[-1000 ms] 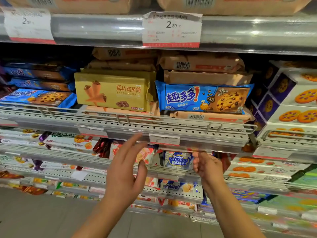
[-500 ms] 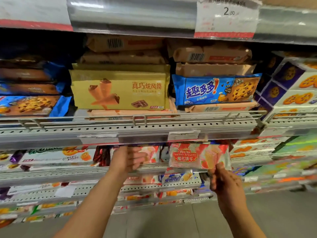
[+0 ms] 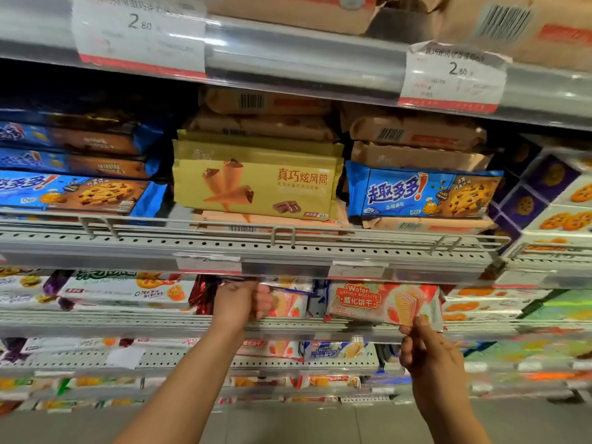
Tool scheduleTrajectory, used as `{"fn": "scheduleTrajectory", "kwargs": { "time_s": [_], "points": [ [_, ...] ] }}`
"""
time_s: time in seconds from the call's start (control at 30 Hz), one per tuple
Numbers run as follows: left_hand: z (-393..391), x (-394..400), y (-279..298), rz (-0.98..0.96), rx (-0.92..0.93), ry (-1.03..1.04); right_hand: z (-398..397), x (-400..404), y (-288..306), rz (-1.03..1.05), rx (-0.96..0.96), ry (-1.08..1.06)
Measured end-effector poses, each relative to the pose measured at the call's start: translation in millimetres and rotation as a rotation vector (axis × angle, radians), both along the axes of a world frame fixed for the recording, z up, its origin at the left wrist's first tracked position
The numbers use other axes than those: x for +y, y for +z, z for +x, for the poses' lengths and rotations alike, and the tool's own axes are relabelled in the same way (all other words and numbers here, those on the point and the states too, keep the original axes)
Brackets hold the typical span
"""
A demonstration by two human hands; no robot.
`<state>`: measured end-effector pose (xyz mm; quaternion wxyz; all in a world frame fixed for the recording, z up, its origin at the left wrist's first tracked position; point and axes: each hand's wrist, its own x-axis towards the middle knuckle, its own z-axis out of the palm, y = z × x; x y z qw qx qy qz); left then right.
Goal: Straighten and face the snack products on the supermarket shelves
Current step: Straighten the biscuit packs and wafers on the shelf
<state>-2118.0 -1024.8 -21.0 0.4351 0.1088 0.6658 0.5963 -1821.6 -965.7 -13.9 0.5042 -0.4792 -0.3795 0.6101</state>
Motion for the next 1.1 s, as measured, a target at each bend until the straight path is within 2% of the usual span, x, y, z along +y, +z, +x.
{"fn": "scheduleTrajectory", "kwargs": {
  "time_s": [0.17, 0.33, 0.5, 0.57, 0.7, 0.8, 0.87, 0.93, 1.0, 1.1],
  "points": [
    [20, -21, -15, 0.081, 0.036, 0.031, -2, 18, -1, -0.048, 0.005, 0.029],
    [33, -54, -24, 0.194, 0.001, 0.141, -17, 34, -1, -0.156, 0.21, 0.023],
    [21, -96, -14, 0.272, 0.128, 0.261, -54, 41, -1, -0.208, 0.293, 0.132],
    [13, -114, -11, 0.284, 0.175, 0.309, -73, 41, 0, -0.212, 0.259, 0.167],
    [-2, -144, -12, 0.292, 0.192, 0.446, -118, 29, 2, -0.139, 0.035, 0.227],
    [-7, -161, -13, 0.282, 0.192, 0.513, -151, 15, 4, -0.127, 0.031, 0.258],
    [-11, -168, -12, 0.285, 0.195, 0.543, -173, 12, 1, -0.188, 0.038, 0.284],
    [-14, -171, -11, 0.283, 0.205, 0.568, -192, 12, -2, -0.27, -0.049, 0.351],
    [-15, -172, -11, 0.279, 0.199, 0.592, -200, 13, -5, -0.318, -0.121, 0.463],
    [-16, -170, -13, 0.277, 0.182, 0.569, -188, 9, -2, -0.299, -0.105, 0.519]
  ]
}}
